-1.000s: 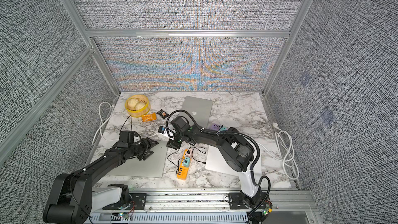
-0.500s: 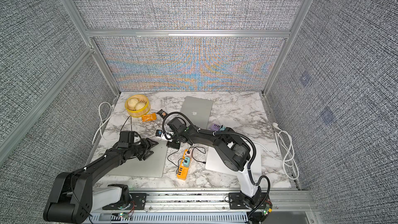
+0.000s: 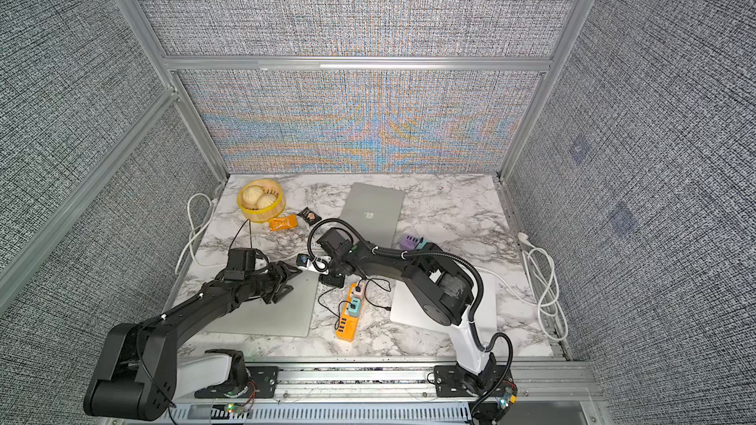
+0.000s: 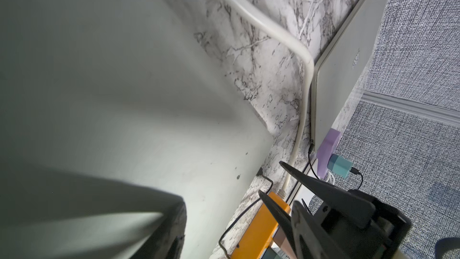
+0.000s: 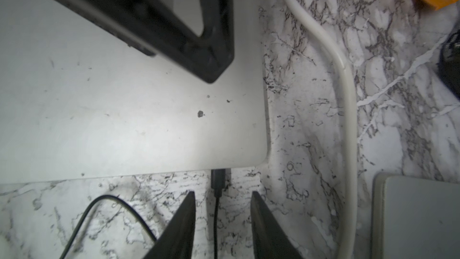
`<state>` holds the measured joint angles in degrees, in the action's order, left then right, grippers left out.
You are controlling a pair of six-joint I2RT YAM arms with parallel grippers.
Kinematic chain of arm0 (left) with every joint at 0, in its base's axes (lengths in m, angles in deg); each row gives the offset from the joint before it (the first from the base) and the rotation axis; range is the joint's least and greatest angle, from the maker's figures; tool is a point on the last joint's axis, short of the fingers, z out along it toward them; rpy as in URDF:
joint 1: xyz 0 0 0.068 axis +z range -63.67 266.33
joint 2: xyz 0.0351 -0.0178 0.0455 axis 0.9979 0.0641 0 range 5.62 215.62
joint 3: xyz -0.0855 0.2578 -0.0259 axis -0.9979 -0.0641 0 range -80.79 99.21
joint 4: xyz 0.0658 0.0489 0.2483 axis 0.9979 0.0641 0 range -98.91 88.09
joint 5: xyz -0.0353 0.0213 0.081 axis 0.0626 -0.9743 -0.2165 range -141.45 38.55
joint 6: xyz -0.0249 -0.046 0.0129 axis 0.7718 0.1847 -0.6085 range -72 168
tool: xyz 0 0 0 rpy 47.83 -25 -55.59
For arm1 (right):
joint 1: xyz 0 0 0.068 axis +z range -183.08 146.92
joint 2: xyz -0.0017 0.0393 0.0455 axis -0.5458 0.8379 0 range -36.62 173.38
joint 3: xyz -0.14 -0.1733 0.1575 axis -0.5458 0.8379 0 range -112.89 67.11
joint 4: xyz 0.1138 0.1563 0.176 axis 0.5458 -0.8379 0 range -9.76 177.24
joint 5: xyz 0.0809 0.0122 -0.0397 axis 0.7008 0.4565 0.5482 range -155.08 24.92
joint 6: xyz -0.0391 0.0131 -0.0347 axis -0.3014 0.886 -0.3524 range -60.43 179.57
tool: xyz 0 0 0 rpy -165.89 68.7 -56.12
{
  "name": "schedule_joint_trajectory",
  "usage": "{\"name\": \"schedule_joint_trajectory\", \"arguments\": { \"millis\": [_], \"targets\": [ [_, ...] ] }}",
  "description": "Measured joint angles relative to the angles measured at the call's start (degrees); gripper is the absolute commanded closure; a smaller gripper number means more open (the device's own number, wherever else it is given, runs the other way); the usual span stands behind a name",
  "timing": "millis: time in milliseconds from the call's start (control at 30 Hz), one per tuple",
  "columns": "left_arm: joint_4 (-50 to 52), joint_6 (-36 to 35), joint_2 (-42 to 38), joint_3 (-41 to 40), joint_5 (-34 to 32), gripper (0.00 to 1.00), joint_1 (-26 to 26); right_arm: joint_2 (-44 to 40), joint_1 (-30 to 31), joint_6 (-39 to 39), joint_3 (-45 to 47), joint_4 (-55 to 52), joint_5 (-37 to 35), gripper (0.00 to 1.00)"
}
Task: Unplug the laptop charger
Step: Remove the charging cable from the laptop.
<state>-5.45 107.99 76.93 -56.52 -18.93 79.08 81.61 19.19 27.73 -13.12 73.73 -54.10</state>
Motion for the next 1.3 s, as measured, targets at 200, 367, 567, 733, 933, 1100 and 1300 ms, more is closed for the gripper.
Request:
{"name": "schedule_joint_trajectory", "arguments": {
  "millis": [200, 367, 567, 733, 933, 1100, 1300],
  "targets": [
    [-1.92, 0.07, 0.52, -0.61, 0.7, 0.33, 0.07, 1.46, 0.09, -0.04, -0.92, -0.11, 0.02, 0.66],
    [-3.32, 0.44, 0.96, -0.92, 1.09, 0.35, 0.04, 2.29, 0.15, -0.07, -1.44, -0.15, 0.17, 0.69],
    [-2.91, 0.42, 0.26, -1.16, 0.46, 0.37, -0.02, 2.73, 0.13, -0.15, -1.44, 0.0, 0.87, 0.73],
    [0.9, -0.98, 0.44, 0.37, 0.22, 0.37, 0.07, 2.97, 0.15, -0.2, -1.51, 0.28, 1.57, 0.77],
    [1.05, -2.1, 2.03, 1.01, 1.33, 0.37, 0.2, 3.15, 0.22, -0.26, -1.49, 0.7, 1.81, 0.79],
    [0.72, -2.56, 2.49, 1.03, 2.14, 0.37, 0.2, 3.48, 0.2, -0.39, -1.77, 0.9, 2.25, 0.82],
    [-0.09, -2.51, 2.78, 0.7, 2.32, 0.37, 0.22, 3.65, 0.2, -1.27, -2.14, 0.48, 1.68, 0.85]
  ]
}}
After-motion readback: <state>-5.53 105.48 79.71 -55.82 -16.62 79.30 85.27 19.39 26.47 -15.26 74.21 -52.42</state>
